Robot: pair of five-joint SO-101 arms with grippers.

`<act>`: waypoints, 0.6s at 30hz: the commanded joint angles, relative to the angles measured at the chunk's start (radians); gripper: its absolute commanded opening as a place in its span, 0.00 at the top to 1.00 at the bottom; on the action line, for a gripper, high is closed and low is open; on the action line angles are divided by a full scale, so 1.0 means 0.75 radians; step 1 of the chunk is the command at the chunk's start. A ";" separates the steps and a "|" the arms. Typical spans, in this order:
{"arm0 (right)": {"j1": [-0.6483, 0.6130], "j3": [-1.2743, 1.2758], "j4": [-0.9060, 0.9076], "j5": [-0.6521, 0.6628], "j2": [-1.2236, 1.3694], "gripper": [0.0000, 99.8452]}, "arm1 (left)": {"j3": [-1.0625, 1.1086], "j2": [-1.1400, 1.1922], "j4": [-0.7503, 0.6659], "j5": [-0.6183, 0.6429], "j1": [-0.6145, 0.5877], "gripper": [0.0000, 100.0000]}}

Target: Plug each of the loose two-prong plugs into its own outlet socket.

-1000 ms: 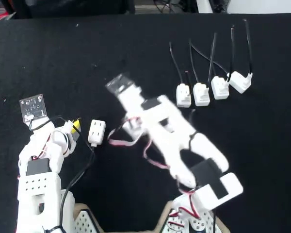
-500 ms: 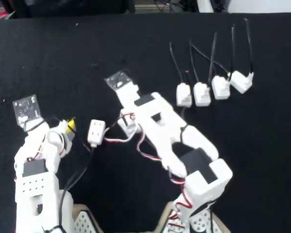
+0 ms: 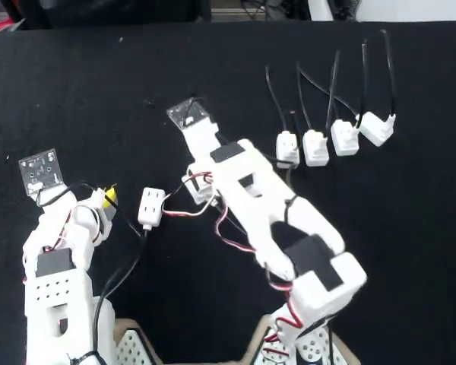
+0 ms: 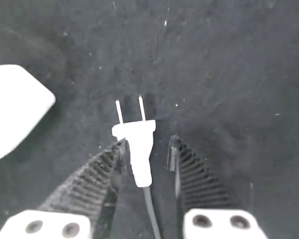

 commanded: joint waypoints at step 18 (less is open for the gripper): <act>-0.145 -0.046 0.020 0.035 0.015 0.97 | -0.038 -0.014 0.004 0.004 -0.009 0.71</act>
